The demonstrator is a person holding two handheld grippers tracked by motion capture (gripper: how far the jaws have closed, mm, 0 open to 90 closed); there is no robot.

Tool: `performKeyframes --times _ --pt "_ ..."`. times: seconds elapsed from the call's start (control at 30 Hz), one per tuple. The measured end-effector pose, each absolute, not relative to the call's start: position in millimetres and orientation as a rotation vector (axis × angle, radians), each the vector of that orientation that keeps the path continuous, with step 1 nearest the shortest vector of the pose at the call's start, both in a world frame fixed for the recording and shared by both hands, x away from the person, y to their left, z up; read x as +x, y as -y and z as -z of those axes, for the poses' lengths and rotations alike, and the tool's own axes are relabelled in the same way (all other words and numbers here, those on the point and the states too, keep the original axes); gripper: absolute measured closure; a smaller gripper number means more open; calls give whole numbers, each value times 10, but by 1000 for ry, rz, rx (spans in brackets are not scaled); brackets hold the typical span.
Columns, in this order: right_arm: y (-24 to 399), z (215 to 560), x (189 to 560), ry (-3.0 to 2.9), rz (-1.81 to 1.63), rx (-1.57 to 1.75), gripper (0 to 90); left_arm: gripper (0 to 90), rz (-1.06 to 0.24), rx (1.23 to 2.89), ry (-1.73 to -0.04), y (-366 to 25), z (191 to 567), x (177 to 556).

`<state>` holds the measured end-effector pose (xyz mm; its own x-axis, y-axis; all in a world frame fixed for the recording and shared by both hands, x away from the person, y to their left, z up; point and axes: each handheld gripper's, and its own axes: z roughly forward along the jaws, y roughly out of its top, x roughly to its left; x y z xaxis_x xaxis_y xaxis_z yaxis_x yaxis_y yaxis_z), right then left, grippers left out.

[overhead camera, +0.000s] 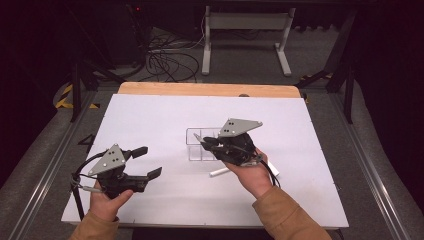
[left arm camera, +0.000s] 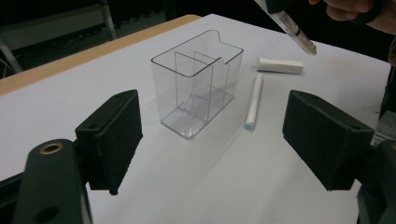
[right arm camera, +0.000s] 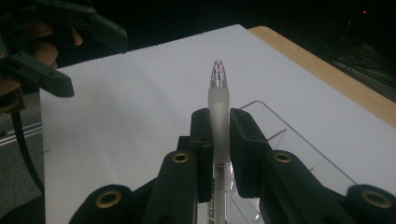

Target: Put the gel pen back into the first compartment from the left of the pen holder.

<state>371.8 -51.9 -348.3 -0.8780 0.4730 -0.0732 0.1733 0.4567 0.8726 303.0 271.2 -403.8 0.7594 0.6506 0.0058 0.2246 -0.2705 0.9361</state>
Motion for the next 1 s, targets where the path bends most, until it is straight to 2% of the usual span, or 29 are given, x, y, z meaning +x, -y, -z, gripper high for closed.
performKeyframes --times 1.0 --pt "125 3443 4124 -2208 -1565 544 807 206 -467 1845 -679 -2719 4065 3045"
